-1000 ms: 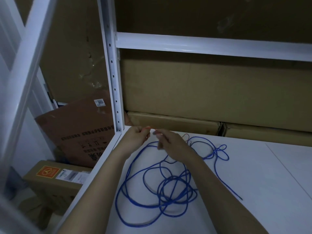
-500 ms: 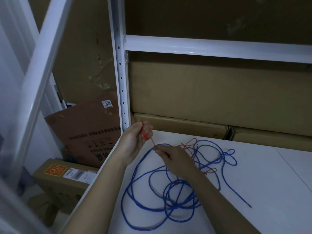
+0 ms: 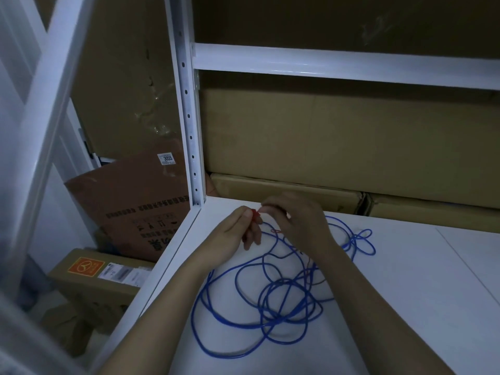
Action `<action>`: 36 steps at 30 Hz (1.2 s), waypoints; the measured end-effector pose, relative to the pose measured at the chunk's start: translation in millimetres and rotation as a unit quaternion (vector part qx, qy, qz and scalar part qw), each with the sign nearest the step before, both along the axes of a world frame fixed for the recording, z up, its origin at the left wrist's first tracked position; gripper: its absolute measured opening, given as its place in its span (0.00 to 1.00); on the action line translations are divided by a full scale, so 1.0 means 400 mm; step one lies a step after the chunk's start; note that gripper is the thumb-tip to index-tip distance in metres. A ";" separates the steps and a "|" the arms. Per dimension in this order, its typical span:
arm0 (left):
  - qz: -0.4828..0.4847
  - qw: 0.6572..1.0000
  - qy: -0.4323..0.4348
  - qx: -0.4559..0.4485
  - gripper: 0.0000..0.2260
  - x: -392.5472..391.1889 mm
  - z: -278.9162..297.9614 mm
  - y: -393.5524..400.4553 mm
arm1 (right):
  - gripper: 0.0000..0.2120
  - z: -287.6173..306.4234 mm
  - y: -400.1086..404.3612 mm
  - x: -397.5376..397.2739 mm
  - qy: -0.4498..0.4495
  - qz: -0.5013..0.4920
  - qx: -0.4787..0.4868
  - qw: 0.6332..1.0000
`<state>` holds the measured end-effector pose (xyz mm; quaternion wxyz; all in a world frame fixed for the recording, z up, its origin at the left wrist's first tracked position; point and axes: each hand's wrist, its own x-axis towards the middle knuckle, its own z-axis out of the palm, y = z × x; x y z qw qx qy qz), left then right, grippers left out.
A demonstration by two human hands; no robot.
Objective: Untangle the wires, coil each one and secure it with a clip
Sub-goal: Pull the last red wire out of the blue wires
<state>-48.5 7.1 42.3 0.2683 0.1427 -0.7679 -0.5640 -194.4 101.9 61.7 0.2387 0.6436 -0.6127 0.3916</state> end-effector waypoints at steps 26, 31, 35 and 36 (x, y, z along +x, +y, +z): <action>0.046 0.996 -0.055 -0.052 0.10 0.005 -0.041 0.009 | 0.07 -0.065 0.052 0.078 -0.146 0.066 0.158 0.974; -0.004 0.997 -0.079 -0.016 0.18 0.026 -0.036 0.032 | 0.06 -0.041 0.048 0.028 -0.259 0.033 0.123 0.957; 0.002 0.995 -0.049 0.082 0.21 0.033 -0.010 0.037 | 0.02 -0.041 0.041 0.011 -0.372 0.066 0.127 0.917; 0.003 0.994 -0.029 0.103 0.23 0.037 -0.004 0.036 | 0.01 -0.045 0.042 0.008 -0.396 0.069 0.130 0.907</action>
